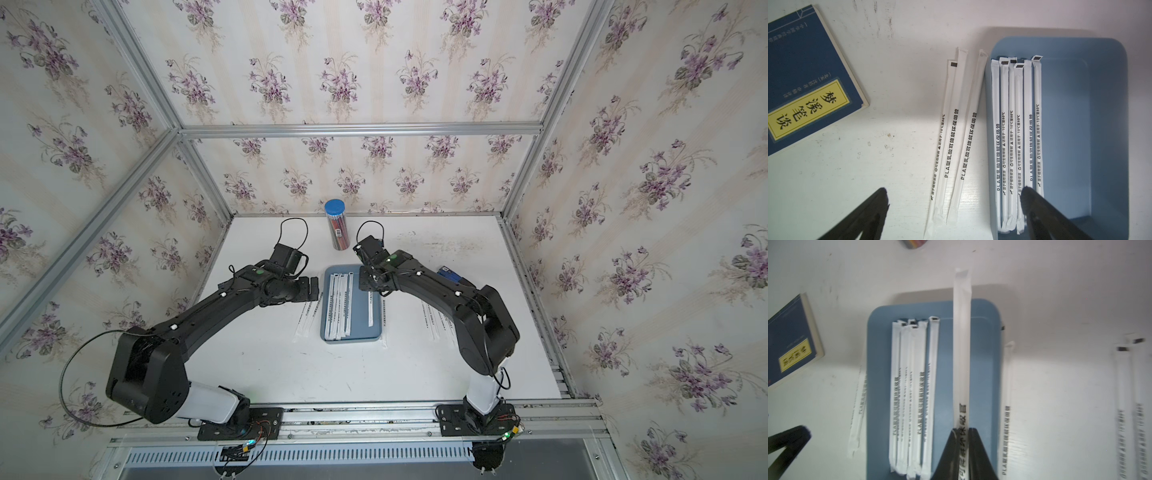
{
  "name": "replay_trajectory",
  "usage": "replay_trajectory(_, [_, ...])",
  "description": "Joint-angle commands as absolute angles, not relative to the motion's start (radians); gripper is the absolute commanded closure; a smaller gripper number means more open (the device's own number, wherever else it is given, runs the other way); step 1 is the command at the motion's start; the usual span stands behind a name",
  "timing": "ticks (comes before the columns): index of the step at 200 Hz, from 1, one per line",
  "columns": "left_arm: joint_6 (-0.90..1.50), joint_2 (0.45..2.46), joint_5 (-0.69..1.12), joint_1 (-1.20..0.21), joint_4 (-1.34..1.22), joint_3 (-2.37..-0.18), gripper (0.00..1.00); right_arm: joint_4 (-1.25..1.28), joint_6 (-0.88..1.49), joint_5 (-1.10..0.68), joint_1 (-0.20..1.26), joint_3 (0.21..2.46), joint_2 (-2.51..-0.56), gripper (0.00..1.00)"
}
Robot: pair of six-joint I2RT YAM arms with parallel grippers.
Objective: Put the straws into the storage box
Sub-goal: Place the straw in the storage box.
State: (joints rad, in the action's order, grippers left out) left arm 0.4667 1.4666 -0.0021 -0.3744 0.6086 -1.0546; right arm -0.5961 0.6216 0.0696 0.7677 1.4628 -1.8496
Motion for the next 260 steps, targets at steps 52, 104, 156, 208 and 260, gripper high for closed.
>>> replay_trajectory(52, [0.451, 1.445, -0.023, -0.371, 0.610, -1.043, 0.00, -0.498, 0.661, 0.006, 0.788, 1.508, -2.022, 0.86])
replay_trajectory(104, [0.457, 1.455, -0.012, -0.370, 0.600, -1.044, 0.00, -0.443, 0.663, -0.004, 0.785, 1.448, -2.073, 0.86])
replay_trajectory(156, [0.454, 1.456, -0.014, -0.370, 0.602, -1.046, 0.00, -0.419, 0.698, -0.034, 0.786, 1.450, -2.082, 0.86])
replay_trajectory(208, [0.457, 1.458, -0.008, -0.369, 0.600, -1.050, 0.00, -0.400, 0.740, -0.057, 0.786, 1.439, -2.099, 0.86])
replay_trajectory(260, [0.457, 1.459, -0.008, -0.369, 0.606, -1.059, 0.00, -0.412, 0.747, -0.045, 0.786, 1.437, -2.081, 0.79])
